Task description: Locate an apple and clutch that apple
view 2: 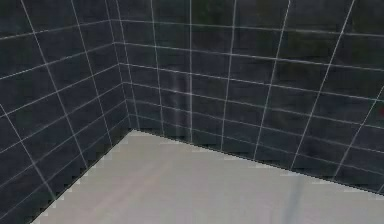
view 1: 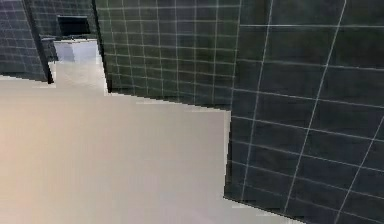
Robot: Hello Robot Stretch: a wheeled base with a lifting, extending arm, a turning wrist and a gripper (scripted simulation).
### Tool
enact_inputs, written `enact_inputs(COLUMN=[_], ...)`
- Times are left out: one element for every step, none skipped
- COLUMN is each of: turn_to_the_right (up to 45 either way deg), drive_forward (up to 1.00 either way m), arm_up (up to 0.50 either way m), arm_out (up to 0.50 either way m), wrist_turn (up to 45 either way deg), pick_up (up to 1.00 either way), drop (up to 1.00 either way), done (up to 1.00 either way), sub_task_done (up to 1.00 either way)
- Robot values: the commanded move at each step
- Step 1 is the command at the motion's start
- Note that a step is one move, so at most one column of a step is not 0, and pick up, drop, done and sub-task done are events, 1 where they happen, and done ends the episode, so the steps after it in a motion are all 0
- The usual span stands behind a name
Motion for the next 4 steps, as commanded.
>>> enact_inputs(turn_to_the_right=[0.0, -42.0, 0.0, 0.0], drive_forward=[0.1, 0.0, 1.0, 1.0], arm_up=[0.0, 0.0, 0.0, 0.0], arm_out=[0.0, 0.0, 0.0, 0.0], wrist_turn=[0.0, 0.0, 0.0, 0.0], pick_up=[0.0, 0.0, 0.0, 0.0], drop=[0.0, 0.0, 0.0, 0.0], done=[0.0, 0.0, 0.0, 0.0], sub_task_done=[0.0, 0.0, 0.0, 0.0])
